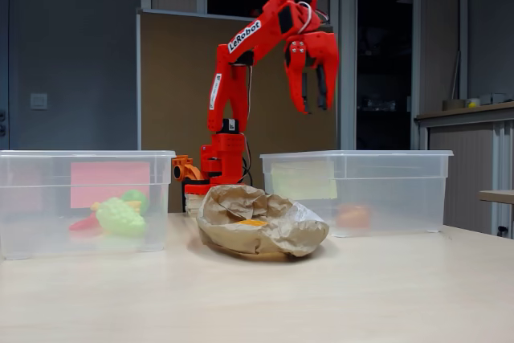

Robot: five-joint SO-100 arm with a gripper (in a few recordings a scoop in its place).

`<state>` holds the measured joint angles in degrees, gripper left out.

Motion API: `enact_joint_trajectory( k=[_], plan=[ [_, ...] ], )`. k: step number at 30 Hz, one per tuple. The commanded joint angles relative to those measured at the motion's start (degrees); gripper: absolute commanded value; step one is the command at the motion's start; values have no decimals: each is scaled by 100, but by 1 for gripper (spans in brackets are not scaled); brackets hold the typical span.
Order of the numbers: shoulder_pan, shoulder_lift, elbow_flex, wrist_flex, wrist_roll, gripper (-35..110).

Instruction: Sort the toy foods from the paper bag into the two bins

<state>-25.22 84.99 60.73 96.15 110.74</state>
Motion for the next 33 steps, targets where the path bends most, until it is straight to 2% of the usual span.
enact_joint_trajectory(
  k=[1, 11, 21, 25, 33],
  plan=[
    [510, 343, 483, -721, -1283, 12],
    [1301, 237, 2391, -2021, -4219, 30],
    [1503, -141, 3076, -2856, -6363, 31],
    [1538, -387, 3094, -3015, -6486, 35],
    [1503, -598, 3129, -2707, -6056, 29]
  ],
)
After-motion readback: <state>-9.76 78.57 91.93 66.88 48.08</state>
